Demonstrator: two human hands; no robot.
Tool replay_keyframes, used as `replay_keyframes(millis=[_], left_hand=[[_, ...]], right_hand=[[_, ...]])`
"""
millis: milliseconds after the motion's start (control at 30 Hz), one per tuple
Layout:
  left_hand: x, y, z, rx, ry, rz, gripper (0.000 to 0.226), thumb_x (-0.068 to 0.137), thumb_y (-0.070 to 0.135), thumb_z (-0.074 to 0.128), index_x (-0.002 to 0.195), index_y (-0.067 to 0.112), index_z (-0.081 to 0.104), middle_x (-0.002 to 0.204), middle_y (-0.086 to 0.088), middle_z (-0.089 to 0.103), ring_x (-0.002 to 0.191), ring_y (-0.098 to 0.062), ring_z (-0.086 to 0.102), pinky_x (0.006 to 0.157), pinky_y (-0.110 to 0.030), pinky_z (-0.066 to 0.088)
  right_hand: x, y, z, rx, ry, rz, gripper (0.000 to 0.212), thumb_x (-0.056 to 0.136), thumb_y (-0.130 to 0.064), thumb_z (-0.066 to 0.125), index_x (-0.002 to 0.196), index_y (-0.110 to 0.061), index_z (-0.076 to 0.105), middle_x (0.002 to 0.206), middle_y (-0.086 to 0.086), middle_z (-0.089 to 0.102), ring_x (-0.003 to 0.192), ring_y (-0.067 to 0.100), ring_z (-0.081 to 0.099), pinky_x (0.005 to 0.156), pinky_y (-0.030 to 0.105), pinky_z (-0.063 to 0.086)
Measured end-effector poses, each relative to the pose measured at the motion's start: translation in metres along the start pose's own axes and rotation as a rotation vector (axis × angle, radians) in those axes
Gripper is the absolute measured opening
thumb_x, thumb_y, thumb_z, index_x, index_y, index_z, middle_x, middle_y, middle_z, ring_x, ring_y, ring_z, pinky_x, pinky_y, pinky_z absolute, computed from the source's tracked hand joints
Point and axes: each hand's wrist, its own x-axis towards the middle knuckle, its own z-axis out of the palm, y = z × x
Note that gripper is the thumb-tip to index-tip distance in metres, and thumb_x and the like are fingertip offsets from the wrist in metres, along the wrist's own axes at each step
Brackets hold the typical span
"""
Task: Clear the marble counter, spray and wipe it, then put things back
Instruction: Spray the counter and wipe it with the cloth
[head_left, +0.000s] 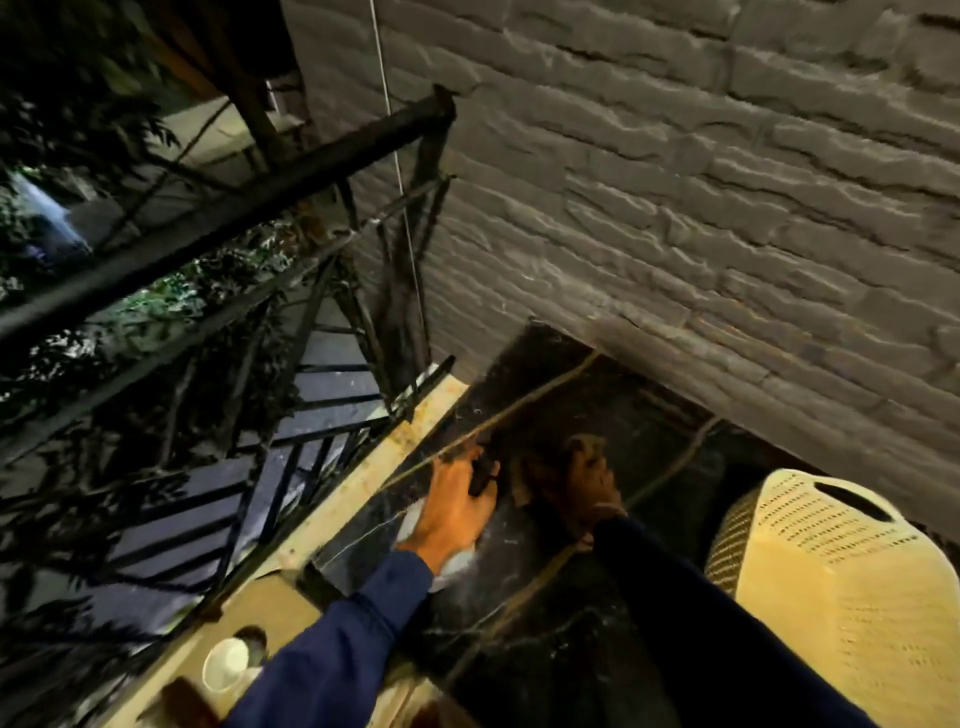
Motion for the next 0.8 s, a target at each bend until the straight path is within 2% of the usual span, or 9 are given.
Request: replay_keyframes(millis=[100, 167, 300, 367, 433, 500, 600, 700, 800], left_hand=[[-0.009, -0.027, 0.01, -0.048, -0.039, -0.078, 0.023, 0.091, 0.016, 0.058, 0.11, 0.007, 0.067, 0.104, -0.012, 0.071, 0.1, -0.027, 0.066, 0.082, -0.032, 0.049], [-0.01, -0.036, 0.017, -0.088, -0.028, -0.133, 0.017, 0.089, 0.021, 0.059, 0.101, 0.012, 0.067, 0.093, -0.008, 0.071, 0.092, -0.025, 0.067, 0.074, -0.03, 0.047], [-0.019, -0.036, 0.026, -0.118, 0.019, -0.207, 0.024, 0.082, 0.008, 0.065, 0.074, 0.03, 0.059, 0.061, 0.009, 0.057, 0.057, 0.006, 0.055, 0.056, -0.013, 0.039], [-0.029, -0.039, 0.036, -0.117, 0.077, -0.297, 0.006, 0.077, 0.018, 0.066, 0.082, 0.021, 0.068, 0.073, 0.0, 0.066, 0.069, -0.007, 0.064, 0.066, -0.024, 0.051], [-0.027, -0.05, 0.052, -0.183, 0.153, -0.407, 0.023, 0.066, 0.035, 0.064, 0.08, 0.018, 0.069, 0.077, -0.012, 0.067, 0.074, -0.029, 0.068, 0.07, -0.039, 0.056], [-0.018, -0.056, 0.064, -0.211, 0.168, -0.524, 0.03, 0.059, 0.038, 0.063, 0.078, 0.015, 0.067, 0.08, -0.012, 0.063, 0.08, -0.034, 0.063, 0.076, -0.044, 0.054], [-0.008, -0.054, 0.066, -0.234, 0.139, -0.464, 0.032, 0.066, 0.036, 0.064, 0.084, 0.01, 0.068, 0.078, -0.016, 0.065, 0.076, -0.04, 0.063, 0.074, -0.055, 0.053], [0.011, -0.036, 0.057, -0.204, 0.065, -0.34, 0.026, 0.077, 0.034, 0.061, 0.095, 0.016, 0.067, 0.085, -0.003, 0.067, 0.083, -0.028, 0.066, 0.078, -0.045, 0.052], [0.035, -0.015, 0.043, -0.235, 0.085, -0.319, 0.019, 0.077, 0.03, 0.057, 0.079, 0.015, 0.068, 0.061, -0.013, 0.064, 0.058, -0.025, 0.064, 0.058, -0.04, 0.05]], right_hand=[[0.002, 0.017, 0.033, -0.247, 0.002, -0.132, 0.115, 0.064, -0.076, 0.06, 0.152, -0.033, -0.001, 0.159, 0.015, -0.002, 0.145, 0.038, 0.009, 0.115, 0.058, 0.017], [0.004, 0.025, 0.041, -0.316, 0.108, -0.267, 0.113, 0.064, -0.082, 0.053, 0.152, -0.036, 0.001, 0.161, 0.009, -0.011, 0.149, 0.031, -0.004, 0.116, 0.059, 0.007], [0.012, 0.035, 0.051, -0.377, 0.221, -0.454, 0.087, 0.077, -0.081, 0.037, 0.151, -0.037, 0.021, 0.161, 0.008, 0.014, 0.15, 0.026, 0.008, 0.118, 0.056, 0.013], [0.014, 0.038, 0.056, -0.379, 0.234, -0.465, 0.082, 0.08, -0.08, 0.033, 0.149, -0.037, 0.026, 0.159, 0.006, 0.025, 0.149, 0.025, 0.014, 0.118, 0.05, 0.016], [0.02, 0.042, 0.055, -0.369, 0.249, -0.475, 0.079, 0.082, -0.079, 0.033, 0.149, -0.038, 0.026, 0.157, 0.004, 0.03, 0.148, 0.025, 0.02, 0.118, 0.048, 0.016], [0.032, 0.044, 0.051, -0.355, 0.262, -0.506, 0.077, 0.084, -0.076, 0.035, 0.149, -0.037, 0.027, 0.155, 0.005, 0.034, 0.146, 0.025, 0.024, 0.118, 0.048, 0.017], [0.054, 0.043, 0.041, -0.373, 0.25, -0.532, 0.076, 0.085, -0.075, 0.03, 0.15, -0.036, 0.024, 0.156, 0.007, 0.03, 0.147, 0.026, 0.021, 0.119, 0.048, 0.012], [0.096, 0.039, 0.024, -0.394, 0.253, -0.45, 0.078, 0.086, -0.074, 0.023, 0.152, -0.032, 0.019, 0.159, 0.008, 0.023, 0.149, 0.027, 0.014, 0.121, 0.047, 0.007], [0.137, 0.023, 0.001, -0.442, 0.34, -0.35, 0.071, 0.089, -0.071, 0.021, 0.15, -0.035, 0.019, 0.157, 0.0, 0.027, 0.147, 0.028, 0.015, 0.119, 0.052, 0.012]])
